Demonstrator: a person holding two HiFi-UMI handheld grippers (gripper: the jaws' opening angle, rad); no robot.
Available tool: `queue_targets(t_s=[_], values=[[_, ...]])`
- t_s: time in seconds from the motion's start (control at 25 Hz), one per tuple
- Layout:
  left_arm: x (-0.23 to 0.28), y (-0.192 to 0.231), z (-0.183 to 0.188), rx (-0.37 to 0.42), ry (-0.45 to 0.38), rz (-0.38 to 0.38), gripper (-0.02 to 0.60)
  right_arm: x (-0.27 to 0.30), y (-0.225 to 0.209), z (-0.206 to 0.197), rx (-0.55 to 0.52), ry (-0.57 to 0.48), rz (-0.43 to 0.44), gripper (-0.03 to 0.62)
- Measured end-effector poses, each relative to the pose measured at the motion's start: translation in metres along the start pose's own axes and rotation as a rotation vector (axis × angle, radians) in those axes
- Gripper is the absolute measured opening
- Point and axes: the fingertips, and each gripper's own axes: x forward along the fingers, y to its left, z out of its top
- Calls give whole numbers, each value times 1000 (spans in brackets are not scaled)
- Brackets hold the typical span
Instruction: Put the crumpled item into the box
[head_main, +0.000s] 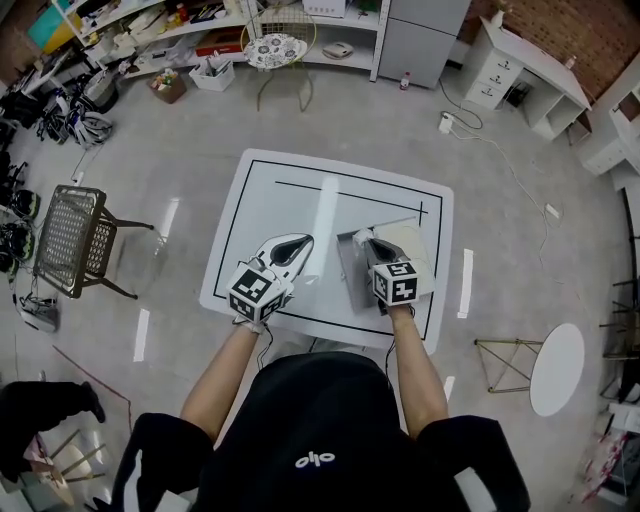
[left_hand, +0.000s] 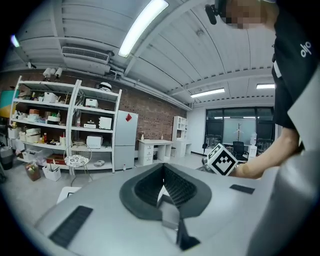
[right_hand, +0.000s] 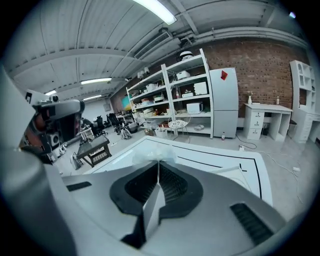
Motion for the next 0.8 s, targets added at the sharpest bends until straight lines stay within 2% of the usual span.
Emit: queue_targets(t_s=[0.4,0.8], values=[[18,13,-24,-21,37,-18,8,73,-28,-78,48,251,-66,20],[22,25,-42,-37,82,-13,8,109,-20,-97,62,331,-47,21]])
